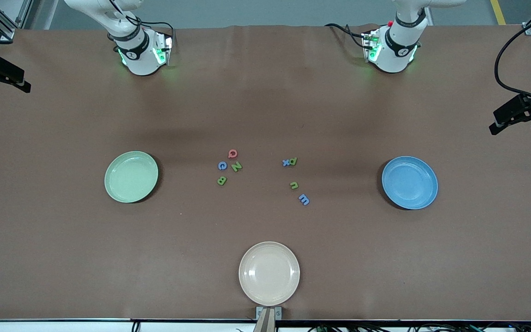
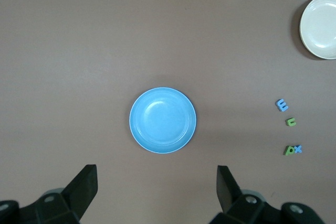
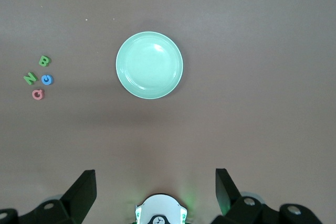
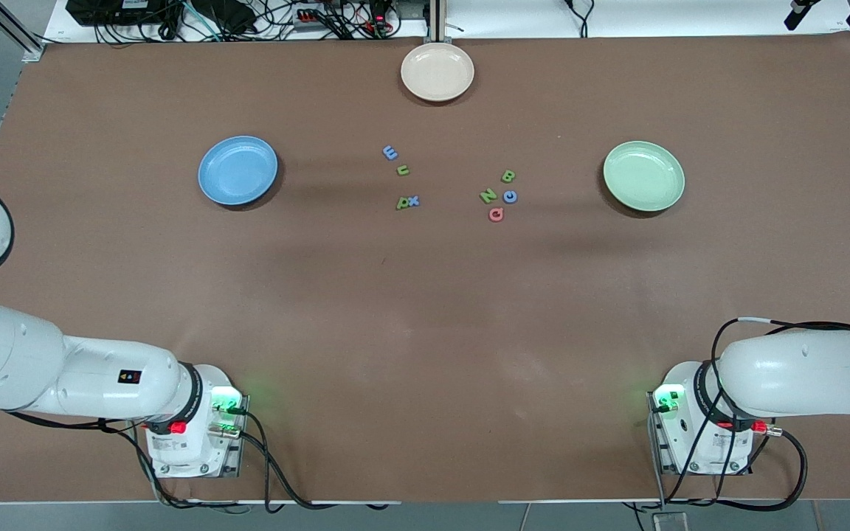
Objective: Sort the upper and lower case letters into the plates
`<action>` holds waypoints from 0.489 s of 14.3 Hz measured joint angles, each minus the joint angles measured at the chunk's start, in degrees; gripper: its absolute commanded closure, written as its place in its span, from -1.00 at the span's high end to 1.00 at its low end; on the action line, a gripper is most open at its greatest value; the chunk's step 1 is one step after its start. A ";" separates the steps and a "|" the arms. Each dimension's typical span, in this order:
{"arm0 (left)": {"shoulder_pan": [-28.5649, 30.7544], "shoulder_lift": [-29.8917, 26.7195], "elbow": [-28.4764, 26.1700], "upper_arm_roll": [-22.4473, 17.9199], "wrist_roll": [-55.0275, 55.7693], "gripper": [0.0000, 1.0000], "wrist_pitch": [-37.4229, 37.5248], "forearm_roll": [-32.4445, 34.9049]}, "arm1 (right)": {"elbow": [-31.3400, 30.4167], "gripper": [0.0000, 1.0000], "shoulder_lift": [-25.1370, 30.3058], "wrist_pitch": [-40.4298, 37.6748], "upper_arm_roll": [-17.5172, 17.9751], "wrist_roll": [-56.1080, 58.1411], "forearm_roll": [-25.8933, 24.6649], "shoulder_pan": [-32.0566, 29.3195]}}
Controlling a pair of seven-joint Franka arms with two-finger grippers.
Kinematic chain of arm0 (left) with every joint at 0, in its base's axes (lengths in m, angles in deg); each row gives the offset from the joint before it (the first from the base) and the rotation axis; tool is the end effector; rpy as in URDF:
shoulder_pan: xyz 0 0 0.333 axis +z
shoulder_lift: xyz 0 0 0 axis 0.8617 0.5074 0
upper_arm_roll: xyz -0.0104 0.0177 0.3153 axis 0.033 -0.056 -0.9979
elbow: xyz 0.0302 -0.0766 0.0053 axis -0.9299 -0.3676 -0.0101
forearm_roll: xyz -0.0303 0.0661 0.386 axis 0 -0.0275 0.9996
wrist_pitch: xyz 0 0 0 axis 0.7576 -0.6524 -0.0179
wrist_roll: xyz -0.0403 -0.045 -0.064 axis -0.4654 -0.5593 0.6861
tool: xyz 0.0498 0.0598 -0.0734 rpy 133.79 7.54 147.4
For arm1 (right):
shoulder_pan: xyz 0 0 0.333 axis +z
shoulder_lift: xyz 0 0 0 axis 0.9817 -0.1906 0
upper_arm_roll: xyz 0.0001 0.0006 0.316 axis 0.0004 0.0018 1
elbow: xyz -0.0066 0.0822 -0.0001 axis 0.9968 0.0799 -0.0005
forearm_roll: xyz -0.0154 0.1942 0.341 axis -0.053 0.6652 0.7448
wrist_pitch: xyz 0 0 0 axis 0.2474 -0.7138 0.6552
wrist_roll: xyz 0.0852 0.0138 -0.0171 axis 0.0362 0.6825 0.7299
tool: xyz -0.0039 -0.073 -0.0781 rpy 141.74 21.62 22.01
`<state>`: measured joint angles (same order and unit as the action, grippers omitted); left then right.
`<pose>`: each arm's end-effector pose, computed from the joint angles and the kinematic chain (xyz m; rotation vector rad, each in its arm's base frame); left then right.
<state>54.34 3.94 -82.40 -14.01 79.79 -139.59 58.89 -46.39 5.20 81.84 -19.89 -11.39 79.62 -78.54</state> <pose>0.5635 -0.0071 0.6497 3.0755 0.0413 0.1692 0.4995 -0.0345 0.6671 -3.1124 -0.0265 0.1745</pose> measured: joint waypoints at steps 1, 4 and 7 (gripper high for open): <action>0.00 -0.02 0.02 0.00 0.00 1.00 0.05 0.00 | 0.00 1.00 0.00 0.00 0.00 0.00 0.00 0.00; 0.00 -0.04 0.04 0.00 0.00 1.00 0.26 0.00 | 0.00 1.00 0.00 0.00 0.00 0.00 0.00 0.00; -0.04 -0.02 -0.02 0.07 0.07 1.00 0.75 0.00 | 0.00 1.00 0.00 -0.01 0.00 0.00 0.00 0.00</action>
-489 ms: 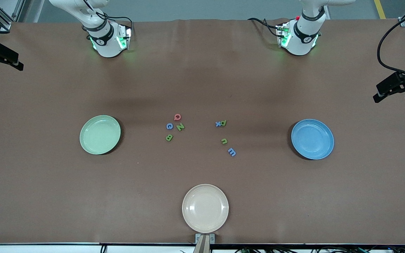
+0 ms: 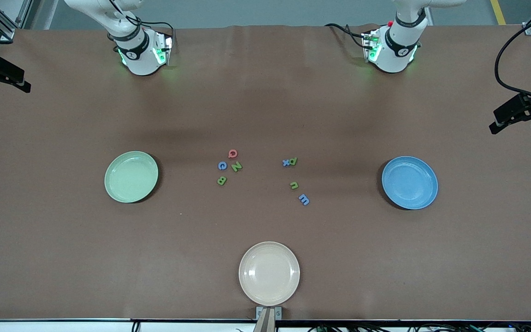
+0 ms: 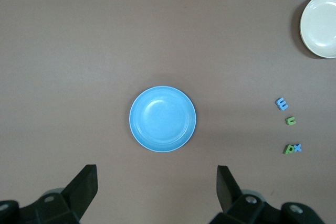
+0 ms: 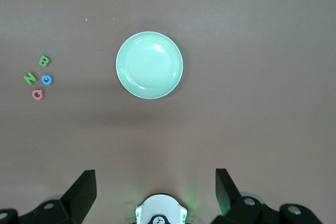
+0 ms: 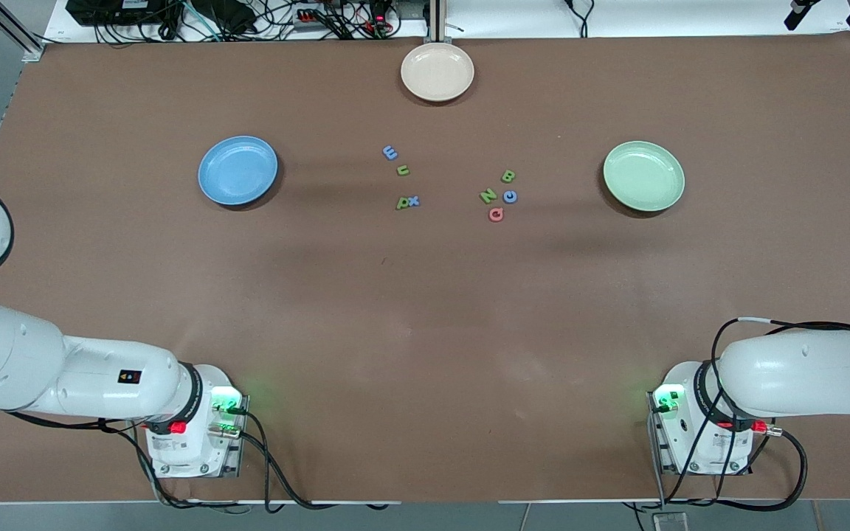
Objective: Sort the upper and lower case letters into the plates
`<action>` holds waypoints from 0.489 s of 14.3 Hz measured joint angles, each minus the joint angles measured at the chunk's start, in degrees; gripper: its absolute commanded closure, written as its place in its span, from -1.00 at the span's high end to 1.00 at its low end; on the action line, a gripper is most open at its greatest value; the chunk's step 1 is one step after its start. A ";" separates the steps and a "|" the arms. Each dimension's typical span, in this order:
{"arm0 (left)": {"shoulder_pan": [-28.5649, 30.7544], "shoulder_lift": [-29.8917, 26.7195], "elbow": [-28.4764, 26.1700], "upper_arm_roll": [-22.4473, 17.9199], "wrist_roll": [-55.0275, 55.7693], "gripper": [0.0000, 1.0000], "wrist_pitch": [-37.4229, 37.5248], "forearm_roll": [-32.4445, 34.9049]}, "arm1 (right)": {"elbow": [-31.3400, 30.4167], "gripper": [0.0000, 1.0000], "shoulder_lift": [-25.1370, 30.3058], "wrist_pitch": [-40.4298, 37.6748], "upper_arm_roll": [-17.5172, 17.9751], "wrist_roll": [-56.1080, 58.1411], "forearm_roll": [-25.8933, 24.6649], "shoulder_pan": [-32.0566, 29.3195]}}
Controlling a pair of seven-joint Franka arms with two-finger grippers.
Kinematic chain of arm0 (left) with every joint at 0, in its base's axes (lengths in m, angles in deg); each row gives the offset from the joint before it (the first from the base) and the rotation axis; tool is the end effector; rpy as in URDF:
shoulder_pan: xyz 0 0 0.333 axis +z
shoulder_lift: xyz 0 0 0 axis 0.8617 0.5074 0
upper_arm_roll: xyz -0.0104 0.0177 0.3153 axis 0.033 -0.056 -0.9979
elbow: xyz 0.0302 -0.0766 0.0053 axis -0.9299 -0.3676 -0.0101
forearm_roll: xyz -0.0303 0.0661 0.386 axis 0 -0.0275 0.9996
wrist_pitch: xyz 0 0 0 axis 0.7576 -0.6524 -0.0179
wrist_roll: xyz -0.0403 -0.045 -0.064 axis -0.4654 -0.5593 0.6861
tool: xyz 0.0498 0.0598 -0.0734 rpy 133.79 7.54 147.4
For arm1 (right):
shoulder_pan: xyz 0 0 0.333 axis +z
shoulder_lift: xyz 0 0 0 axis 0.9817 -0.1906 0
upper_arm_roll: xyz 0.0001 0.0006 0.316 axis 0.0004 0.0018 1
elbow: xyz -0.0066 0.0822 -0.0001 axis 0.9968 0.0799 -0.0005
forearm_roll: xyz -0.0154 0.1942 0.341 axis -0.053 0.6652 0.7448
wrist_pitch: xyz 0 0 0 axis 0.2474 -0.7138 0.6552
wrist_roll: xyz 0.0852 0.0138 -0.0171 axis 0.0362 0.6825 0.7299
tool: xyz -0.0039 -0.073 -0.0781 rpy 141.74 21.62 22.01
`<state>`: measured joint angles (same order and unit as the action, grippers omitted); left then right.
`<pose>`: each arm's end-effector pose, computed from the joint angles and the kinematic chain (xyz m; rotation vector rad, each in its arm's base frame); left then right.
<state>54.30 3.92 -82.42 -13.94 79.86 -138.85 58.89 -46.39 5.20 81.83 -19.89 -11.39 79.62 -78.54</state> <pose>0.5621 -0.0082 0.6484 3.0765 0.0397 0.1492 0.4995 -0.0345 0.6671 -3.1124 -0.0265 0.1748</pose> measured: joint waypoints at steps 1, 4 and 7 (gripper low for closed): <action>-0.16 0.12 -0.19 0.13 0.05 1.00 0.83 0.00 | 0.00 1.00 0.00 0.00 0.00 0.00 0.00 0.00; -1.70 2.44 -1.48 2.25 5.71 1.00 3.40 -0.16 | 0.03 1.00 0.01 -0.02 0.01 0.00 0.00 0.00; -3.02 7.98 -1.88 8.17 18.18 1.00 1.69 -0.17 | 0.05 1.00 0.02 -0.03 0.01 0.00 0.00 0.00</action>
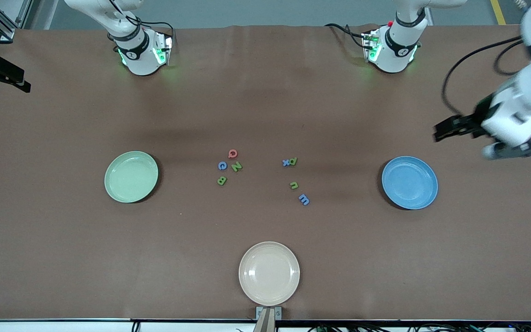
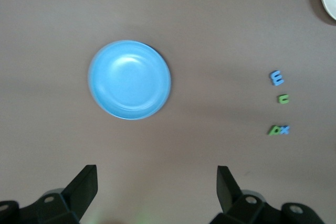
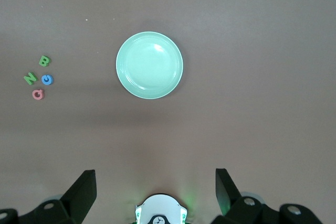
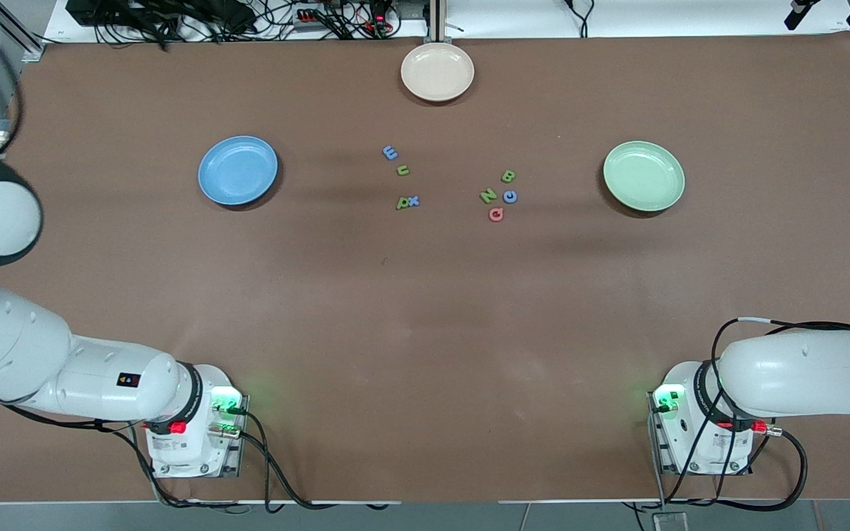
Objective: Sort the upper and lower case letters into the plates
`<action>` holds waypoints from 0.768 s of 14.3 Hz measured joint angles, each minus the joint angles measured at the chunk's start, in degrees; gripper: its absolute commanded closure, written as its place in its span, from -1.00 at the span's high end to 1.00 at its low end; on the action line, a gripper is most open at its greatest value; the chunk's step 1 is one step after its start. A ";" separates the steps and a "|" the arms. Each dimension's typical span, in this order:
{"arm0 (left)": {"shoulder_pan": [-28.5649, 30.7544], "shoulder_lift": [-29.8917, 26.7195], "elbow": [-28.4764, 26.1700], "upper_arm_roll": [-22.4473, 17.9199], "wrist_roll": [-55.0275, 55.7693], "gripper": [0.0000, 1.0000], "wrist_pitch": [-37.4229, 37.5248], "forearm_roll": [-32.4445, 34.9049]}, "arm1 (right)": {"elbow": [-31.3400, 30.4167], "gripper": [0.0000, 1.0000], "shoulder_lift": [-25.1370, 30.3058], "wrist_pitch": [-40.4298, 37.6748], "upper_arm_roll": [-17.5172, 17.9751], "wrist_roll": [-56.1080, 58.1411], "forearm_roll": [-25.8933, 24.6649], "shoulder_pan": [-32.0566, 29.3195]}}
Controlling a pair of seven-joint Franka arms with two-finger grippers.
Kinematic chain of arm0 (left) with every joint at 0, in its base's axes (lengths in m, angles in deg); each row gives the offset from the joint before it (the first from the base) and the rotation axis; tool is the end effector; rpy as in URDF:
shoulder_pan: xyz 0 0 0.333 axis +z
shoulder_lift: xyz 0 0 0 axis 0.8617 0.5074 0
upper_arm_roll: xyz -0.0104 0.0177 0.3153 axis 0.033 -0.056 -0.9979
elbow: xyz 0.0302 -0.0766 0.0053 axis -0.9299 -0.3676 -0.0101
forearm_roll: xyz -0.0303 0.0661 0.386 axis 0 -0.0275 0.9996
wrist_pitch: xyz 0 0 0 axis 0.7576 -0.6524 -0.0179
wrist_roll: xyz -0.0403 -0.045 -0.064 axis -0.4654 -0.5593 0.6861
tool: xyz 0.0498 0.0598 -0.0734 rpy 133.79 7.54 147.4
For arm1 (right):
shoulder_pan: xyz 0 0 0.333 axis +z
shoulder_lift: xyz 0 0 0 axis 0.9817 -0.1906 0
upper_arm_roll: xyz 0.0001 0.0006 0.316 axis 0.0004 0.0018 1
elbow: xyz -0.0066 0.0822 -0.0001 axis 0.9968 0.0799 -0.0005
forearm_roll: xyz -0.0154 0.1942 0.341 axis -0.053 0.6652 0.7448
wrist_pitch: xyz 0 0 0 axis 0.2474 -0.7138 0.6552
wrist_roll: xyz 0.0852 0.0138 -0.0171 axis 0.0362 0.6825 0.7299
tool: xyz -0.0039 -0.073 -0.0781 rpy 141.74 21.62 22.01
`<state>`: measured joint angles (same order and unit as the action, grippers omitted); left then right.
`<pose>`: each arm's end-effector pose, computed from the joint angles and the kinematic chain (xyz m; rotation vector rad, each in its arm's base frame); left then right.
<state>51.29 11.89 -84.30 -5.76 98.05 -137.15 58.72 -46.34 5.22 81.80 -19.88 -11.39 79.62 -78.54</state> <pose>0.5819 -0.1219 0.5498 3.0870 0.2360 -0.1839 0.4993 -0.0344 0.6676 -3.1125 -0.0268 0.1737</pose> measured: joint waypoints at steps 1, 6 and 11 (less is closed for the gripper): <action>-0.28 2.13 -0.03 1.98 4.39 1.00 -1.51 0.02 | 0.00 1.00 0.00 0.00 0.00 0.00 0.00 0.00; -7.75 14.14 -0.57 5.22 31.81 1.00 -12.51 4.62 | 0.04 1.00 0.02 -0.10 0.00 0.00 0.00 0.00; -14.62 24.89 -2.33 5.37 50.34 1.00 -26.91 9.11 | 0.04 1.00 0.02 -0.52 -0.04 -0.09 0.53 0.00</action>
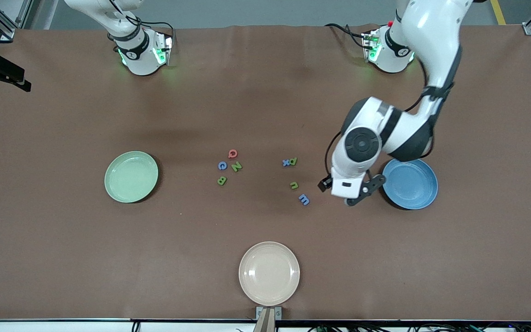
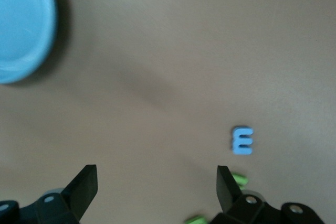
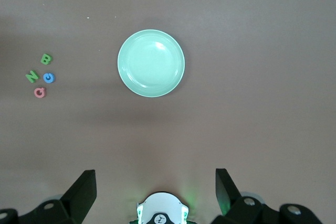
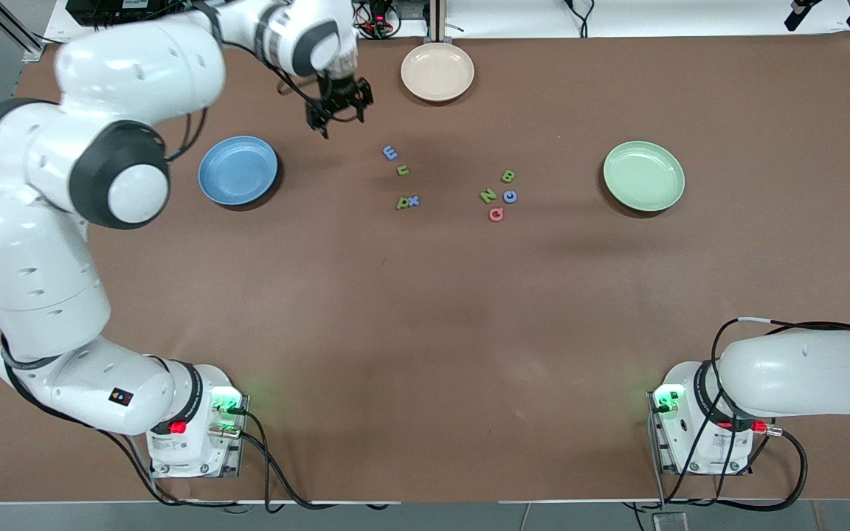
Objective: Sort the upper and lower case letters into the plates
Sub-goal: 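Reach the left gripper to the blue E and grasp it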
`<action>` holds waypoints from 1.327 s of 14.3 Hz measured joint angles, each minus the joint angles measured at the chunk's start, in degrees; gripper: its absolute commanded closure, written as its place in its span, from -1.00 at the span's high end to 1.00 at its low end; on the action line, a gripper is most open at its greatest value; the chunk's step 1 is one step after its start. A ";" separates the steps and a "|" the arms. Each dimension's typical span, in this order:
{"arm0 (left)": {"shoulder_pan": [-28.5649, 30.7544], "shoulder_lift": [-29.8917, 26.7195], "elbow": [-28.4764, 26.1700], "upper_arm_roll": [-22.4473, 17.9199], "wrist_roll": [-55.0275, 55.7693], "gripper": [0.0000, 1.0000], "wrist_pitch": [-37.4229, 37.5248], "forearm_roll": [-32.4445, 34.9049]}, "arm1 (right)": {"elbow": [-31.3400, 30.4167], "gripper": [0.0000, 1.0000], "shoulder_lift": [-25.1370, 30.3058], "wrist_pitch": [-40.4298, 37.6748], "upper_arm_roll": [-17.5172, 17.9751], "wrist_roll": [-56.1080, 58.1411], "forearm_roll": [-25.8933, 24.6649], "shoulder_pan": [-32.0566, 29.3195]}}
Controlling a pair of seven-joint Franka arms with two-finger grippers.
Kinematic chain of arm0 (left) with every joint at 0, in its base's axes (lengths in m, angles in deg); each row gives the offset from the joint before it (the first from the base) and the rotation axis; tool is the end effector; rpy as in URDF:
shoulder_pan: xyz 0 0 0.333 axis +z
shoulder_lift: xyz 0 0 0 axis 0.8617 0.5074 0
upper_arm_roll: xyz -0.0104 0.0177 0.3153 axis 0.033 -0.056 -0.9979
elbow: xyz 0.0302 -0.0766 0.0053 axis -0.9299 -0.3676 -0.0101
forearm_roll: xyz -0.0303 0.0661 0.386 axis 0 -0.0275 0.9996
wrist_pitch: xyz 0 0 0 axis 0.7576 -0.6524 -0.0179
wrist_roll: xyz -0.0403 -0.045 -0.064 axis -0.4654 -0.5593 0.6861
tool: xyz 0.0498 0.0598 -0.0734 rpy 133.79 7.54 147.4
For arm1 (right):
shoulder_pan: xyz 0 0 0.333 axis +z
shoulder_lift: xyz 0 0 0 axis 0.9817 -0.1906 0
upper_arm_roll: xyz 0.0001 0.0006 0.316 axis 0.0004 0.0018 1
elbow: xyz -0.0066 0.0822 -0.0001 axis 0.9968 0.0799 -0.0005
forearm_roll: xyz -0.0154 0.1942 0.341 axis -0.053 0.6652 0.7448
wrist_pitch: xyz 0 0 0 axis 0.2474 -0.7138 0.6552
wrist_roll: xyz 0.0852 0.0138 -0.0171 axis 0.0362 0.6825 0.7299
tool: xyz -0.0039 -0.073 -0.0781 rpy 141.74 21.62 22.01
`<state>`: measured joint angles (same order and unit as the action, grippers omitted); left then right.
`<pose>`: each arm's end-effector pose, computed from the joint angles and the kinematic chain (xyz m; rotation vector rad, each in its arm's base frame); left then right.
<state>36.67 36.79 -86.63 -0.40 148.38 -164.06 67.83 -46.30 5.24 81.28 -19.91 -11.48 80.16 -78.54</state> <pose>0.5895 -0.3390 0.2885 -2.9028 -0.9723 0.0992 0.4982 -0.0334 0.6674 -3.1021 -0.0262 0.1845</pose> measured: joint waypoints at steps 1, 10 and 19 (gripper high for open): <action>-0.34 1.49 -0.08 0.02 1.47 1.00 -2.76 0.01 | 0.00 1.00 0.00 -0.01 -0.01 -0.05 0.13 0.00; -2.08 6.91 -2.85 0.08 6.75 1.00 -18.80 0.01 | 0.82 1.00 0.00 0.04 0.08 -2.00 0.48 0.00; -3.59 13.63 2.47 0.09 6.83 1.00 -20.04 0.01 | 1.60 1.00 -8.91 3.69 -0.22 -2.27 0.42 -0.15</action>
<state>33.08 50.42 -84.16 -0.31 155.22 -184.10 67.84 -44.70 -3.67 84.98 -20.14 -13.75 80.58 -78.68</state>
